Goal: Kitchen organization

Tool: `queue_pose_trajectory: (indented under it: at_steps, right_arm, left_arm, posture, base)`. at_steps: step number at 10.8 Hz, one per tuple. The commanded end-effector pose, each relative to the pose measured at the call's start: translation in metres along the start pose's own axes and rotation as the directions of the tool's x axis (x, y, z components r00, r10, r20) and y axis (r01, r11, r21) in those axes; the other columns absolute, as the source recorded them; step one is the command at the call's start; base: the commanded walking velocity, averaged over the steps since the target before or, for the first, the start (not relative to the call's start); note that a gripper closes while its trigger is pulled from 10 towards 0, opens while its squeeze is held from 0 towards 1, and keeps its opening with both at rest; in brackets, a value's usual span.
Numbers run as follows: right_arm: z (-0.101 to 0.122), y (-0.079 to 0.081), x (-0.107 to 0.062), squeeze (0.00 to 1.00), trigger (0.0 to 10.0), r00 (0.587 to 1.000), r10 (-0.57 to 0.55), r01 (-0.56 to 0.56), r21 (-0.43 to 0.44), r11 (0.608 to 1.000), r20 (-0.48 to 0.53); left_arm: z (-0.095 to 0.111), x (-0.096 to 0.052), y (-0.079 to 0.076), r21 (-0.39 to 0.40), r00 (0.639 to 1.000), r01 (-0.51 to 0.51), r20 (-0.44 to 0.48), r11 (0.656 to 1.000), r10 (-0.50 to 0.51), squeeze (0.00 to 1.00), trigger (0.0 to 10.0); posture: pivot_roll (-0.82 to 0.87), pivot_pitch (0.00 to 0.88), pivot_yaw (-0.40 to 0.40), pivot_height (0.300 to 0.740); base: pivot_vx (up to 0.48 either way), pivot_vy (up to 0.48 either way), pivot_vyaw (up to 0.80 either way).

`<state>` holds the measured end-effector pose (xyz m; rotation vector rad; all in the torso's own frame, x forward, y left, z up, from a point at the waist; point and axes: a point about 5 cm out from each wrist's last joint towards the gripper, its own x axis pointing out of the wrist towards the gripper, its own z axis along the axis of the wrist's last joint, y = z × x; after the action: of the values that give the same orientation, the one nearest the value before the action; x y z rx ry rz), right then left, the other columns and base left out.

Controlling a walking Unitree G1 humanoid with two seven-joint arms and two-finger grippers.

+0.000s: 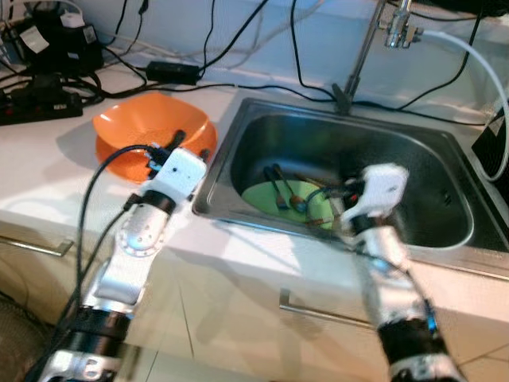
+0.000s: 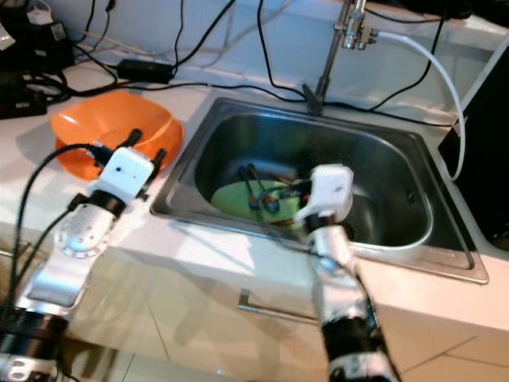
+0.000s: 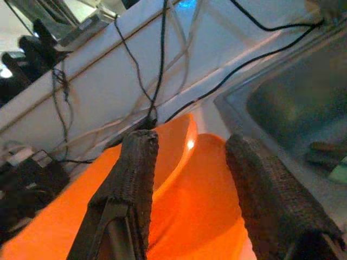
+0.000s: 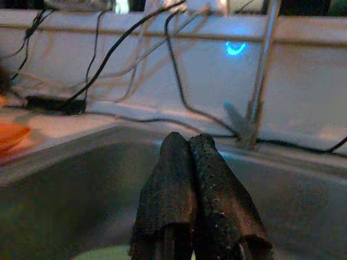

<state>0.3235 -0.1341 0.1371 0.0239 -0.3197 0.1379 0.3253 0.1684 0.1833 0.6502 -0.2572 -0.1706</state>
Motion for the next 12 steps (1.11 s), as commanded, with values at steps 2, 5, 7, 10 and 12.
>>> queue_pose_trajectory:
  at_steps: [2, 5, 7, 10, 12]
  right_arm:
    - [0.0, 0.0, -0.001, 0.0, 10.0, 1.0, -0.01, 0.01, 0.008, 1.0, -0.011]
    - [-0.002, 0.007, 0.0, 0.0, 10.0, 0.999, 0.003, -0.002, 0.024, 1.0, -0.032]
    - [-0.002, 0.012, 0.003, 0.0, 10.0, 0.999, 0.018, -0.017, 0.031, 0.999, -0.036]
    - [-0.001, 0.017, 0.004, 0.0, 10.0, 0.999, 0.033, -0.032, 0.043, 0.999, -0.037]
    - [-0.001, 0.02, 0.004, 0.0, 10.0, 0.998, 0.051, -0.049, 0.048, 0.998, -0.039]
  left_arm:
    - [0.005, -0.003, 0.012, 0.077, 1.0, -0.016, 0.006, 0.997, 0.015, 0.0, 10.0]
    - [0.013, -0.008, 0.035, 0.165, 0.996, 0.089, -0.022, 0.982, -0.087, 0.0, 10.0]
    - [0.014, -0.005, 0.042, 0.204, 0.97, 0.243, -0.056, 0.948, -0.237, 0.0, 10.0]
    - [0.003, 0.003, 0.064, 0.327, 0.926, 0.37, -0.205, 0.869, -0.317, 0.0, 10.0]
    - [0.003, 0.012, 0.073, 0.408, 0.906, 0.413, -0.274, 0.814, -0.322, 0.0, 10.0]
  posture:
    - [0.22, 0.0, -0.063, 0.74]
    - [0.25, 0.0, -0.066, 0.74]
    - [0.26, 0.018, -0.067, 0.74]
    - [0.25, 0.027, -0.061, 0.74]
    - [0.25, 0.031, -0.062, 0.74]
  base:
    - [0.0, 0.0, 0.0]
    - [0.0, 0.0, 0.0]
    - [0.0, 0.0, 0.0]
    - [0.0, 0.0, 0.0]
    - [0.0, 0.0, 0.0]
